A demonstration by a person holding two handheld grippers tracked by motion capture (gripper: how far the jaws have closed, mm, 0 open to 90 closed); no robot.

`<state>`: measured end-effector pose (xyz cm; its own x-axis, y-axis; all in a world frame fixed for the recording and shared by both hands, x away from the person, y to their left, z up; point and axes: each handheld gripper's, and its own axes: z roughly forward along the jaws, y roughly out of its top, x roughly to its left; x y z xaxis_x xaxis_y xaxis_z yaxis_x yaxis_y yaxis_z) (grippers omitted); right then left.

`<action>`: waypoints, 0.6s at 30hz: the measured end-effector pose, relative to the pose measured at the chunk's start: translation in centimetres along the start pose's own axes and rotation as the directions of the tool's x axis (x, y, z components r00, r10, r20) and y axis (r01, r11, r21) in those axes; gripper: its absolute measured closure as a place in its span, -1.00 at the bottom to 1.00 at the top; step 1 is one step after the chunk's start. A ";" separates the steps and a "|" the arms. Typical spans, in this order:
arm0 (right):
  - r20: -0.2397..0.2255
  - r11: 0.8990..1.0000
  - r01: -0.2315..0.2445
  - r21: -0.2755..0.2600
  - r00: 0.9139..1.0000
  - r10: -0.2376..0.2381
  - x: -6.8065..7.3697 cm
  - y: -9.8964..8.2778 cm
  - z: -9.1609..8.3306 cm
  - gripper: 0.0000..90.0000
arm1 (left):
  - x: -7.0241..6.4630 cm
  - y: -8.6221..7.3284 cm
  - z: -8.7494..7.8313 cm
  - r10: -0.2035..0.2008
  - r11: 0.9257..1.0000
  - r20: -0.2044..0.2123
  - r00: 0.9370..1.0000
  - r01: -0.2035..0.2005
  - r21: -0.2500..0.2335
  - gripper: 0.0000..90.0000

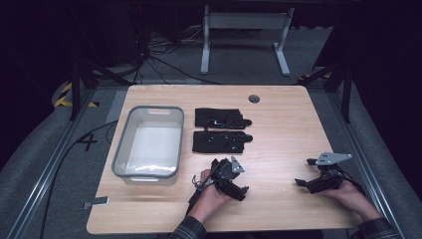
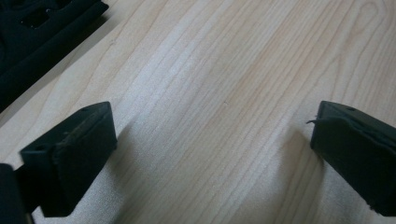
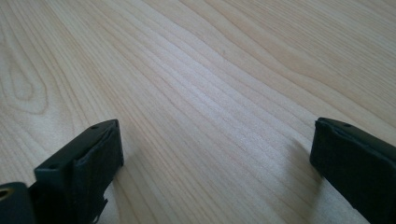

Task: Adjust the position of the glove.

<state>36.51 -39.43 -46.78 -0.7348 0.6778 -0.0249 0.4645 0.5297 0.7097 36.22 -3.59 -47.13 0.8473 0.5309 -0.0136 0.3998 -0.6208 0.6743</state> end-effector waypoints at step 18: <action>-0.003 1.000 0.003 0.000 1.000 -0.003 0.0 0.0 0.0 -0.94 | 3.3 2.7 -3.3 -0.110 0.993 -0.055 0.992 0.108 -0.041 0.68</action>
<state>36.52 -39.42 -46.79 -0.7376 0.6748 -0.0255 0.4620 0.5318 0.7098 38.93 -1.61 -42.94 0.7777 0.6269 -0.0467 0.4738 -0.5357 0.6990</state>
